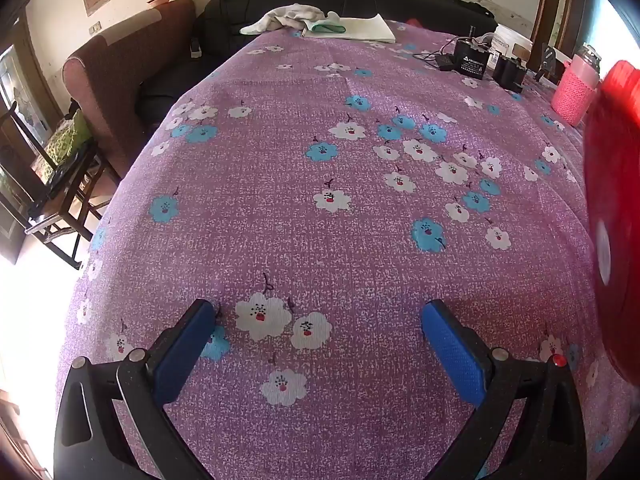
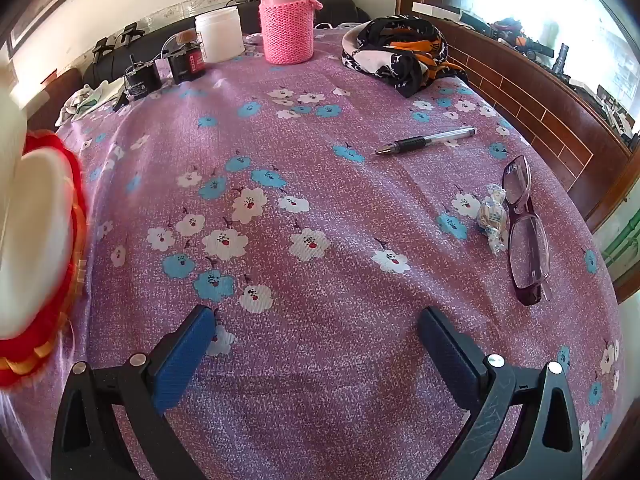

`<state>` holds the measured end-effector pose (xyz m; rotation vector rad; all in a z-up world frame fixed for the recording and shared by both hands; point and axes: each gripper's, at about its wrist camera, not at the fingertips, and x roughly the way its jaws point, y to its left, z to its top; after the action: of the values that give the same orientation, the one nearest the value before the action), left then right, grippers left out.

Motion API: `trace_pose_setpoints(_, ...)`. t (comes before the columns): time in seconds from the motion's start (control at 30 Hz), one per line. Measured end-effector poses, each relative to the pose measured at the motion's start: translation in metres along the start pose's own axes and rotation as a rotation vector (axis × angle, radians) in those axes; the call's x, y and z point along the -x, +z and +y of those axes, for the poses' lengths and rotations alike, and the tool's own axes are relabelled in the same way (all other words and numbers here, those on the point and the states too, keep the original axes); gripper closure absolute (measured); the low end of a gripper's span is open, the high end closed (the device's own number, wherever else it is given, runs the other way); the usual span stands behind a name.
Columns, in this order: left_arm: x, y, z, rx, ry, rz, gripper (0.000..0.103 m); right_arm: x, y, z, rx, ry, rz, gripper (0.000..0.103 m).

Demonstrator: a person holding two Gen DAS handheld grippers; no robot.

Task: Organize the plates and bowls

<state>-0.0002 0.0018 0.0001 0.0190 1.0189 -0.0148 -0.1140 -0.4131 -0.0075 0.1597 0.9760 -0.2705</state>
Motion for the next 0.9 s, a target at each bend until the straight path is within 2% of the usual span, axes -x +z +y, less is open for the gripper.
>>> trace_pose_setpoints(0.9,0.0013,0.0005,-0.0028,0.0,0.004,0.002,0.0,-0.0004,-0.0001,0.0002,-0.002,0.003,0.002,0.001)
